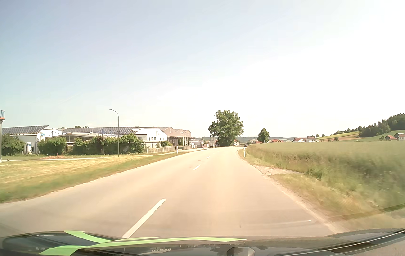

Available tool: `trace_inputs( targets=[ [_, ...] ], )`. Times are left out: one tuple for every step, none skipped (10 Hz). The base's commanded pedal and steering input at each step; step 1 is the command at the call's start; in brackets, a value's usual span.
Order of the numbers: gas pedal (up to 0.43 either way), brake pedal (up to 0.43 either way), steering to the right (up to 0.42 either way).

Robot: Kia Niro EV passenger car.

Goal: Follow the waypoints while adhering to traffic rules and regulations

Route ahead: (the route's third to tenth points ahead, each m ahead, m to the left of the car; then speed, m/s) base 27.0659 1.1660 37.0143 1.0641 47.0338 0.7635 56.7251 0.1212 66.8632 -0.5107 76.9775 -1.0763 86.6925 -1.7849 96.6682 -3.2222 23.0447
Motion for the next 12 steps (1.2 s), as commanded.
trace_inputs(
  targets=[
    [0.047, 0.000, 0.004],
    [0.047, 0.000, 0.004],
    [0.047, 0.000, 0.004],
    [0.047, 0.000, 0.004],
    [0.059, 0.000, 0.003],
    [0.059, 0.000, 0.004],
    [0.059, 0.000, 0.005],
    [0.059, 0.000, 0.007],
    [0.059, 0.000, 0.007],
    [0.059, 0.000, 0.008],
    [0.059, 0.000, 0.008],
    [0.059, 0.000, 0.008]
  ],
)
